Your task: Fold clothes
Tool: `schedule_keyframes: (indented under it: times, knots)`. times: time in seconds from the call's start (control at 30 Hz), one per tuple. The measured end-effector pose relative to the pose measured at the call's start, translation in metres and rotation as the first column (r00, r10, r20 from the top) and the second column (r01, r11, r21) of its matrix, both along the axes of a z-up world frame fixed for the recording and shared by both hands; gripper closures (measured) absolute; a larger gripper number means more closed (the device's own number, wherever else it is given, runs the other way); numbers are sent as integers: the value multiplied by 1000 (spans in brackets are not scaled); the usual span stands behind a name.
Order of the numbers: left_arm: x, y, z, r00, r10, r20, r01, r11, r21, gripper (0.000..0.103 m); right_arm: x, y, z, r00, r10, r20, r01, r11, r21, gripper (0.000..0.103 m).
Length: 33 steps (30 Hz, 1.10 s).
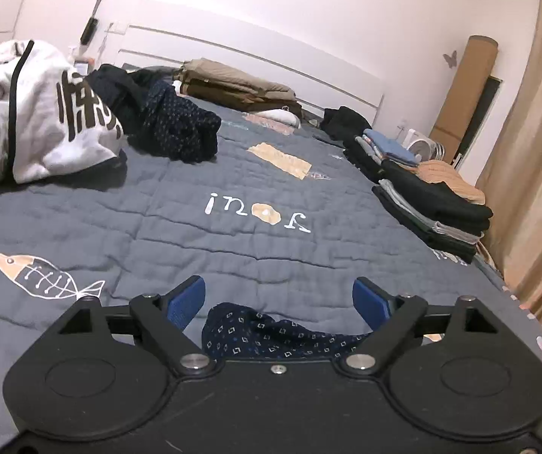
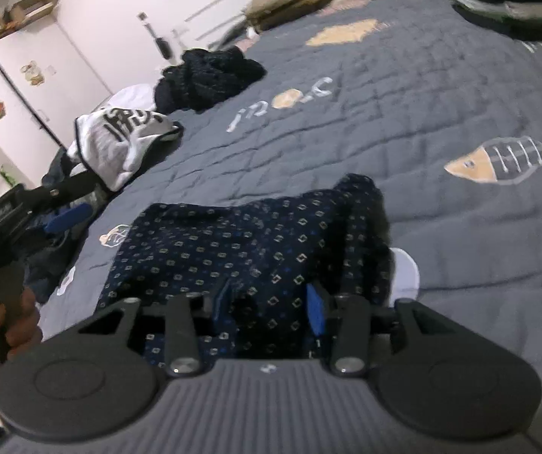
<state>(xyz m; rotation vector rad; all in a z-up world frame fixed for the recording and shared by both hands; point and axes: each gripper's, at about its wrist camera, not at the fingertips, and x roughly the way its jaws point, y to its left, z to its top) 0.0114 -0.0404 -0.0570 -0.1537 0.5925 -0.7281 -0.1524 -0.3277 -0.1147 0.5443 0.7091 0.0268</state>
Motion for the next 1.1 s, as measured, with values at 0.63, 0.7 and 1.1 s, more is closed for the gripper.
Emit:
schedule_keyframes:
  times: [0.63,0.7,1.1]
  knots:
    - [-12,-11,-10,977,-188,-101,194,980,54,17,-5,-39,4,995,-85,-58,86,996,16,88]
    - [-10,-5,-11,966,-215,-146,215,976,-12,17,-14,-38,13,996,-87,-34,88,996,12,85]
    - [-25,-12,-38,972,-198,-123,224,940,258,29,-21,2,4,998,47,-48,-45,998,34,71]
